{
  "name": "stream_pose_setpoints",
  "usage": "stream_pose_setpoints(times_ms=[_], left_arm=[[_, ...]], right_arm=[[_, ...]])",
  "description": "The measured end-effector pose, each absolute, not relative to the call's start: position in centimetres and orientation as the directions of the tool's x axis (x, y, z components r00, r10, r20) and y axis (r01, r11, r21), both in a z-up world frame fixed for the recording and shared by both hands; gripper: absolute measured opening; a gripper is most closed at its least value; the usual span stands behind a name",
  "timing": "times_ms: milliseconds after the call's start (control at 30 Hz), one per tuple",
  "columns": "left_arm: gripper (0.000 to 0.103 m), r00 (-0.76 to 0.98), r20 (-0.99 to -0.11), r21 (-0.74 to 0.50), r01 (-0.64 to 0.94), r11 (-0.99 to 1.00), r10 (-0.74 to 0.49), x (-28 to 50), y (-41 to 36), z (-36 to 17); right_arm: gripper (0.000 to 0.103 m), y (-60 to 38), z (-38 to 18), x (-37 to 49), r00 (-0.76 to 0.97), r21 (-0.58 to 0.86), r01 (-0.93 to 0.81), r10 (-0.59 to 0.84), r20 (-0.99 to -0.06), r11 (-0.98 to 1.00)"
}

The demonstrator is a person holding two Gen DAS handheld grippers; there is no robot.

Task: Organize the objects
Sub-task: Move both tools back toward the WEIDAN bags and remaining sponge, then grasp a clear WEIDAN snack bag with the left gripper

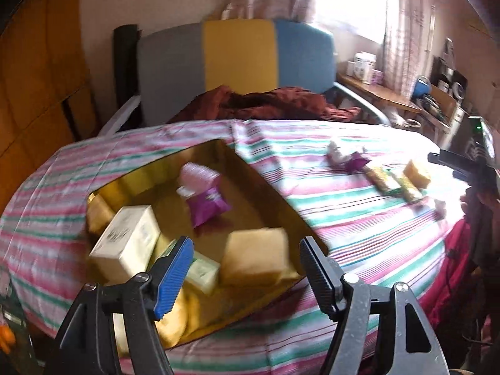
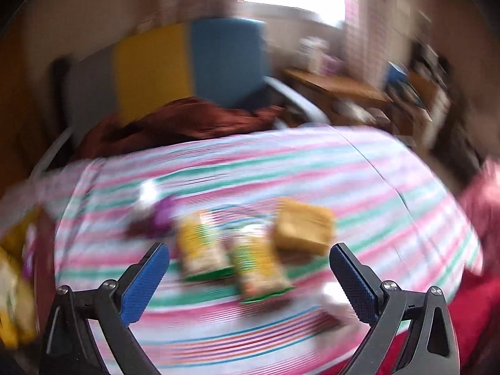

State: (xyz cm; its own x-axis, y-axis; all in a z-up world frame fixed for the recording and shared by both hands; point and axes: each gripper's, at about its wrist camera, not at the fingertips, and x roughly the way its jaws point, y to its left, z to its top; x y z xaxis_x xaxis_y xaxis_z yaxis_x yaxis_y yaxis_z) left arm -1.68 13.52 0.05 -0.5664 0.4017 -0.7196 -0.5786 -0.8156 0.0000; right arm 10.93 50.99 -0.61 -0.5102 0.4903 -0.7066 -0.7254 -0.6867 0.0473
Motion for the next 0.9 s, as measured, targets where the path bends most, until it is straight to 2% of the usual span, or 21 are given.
stream_pose_setpoints(times_ms=[133,367,667,900], left_arm=[[0.071,-0.523,-0.721,0.002,-0.658,-0.753,0.455,-1.2,17.7,1.0],[0.071,-0.379,-0.764,-0.038,-0.781,-0.623,0.522,-0.8,27.0,0.9],[0.070,-0.222,-0.864,-0.112,-0.791,-0.601,0.453,-3.2,38.0,-3.9],[0.070,-0.164,-0.895,-0.163,-0.745,-0.647,0.415,-5.7,44.4,-7.3]], right_arm=[[0.103,54.4,-1.1,13.8,-0.537,0.236,-0.793,0.462,-0.706,-0.561],[0.103,55.2,-0.6,15.2,-0.579,0.322,-0.787,0.450,-0.680,-0.525],[0.103,56.3,-1.6,15.6,-0.617,0.408,-0.767,0.395,-0.680,-0.495],[0.103,56.7,-1.9,15.8,-0.651,0.457,-0.740,0.355,-0.671,-0.494]])
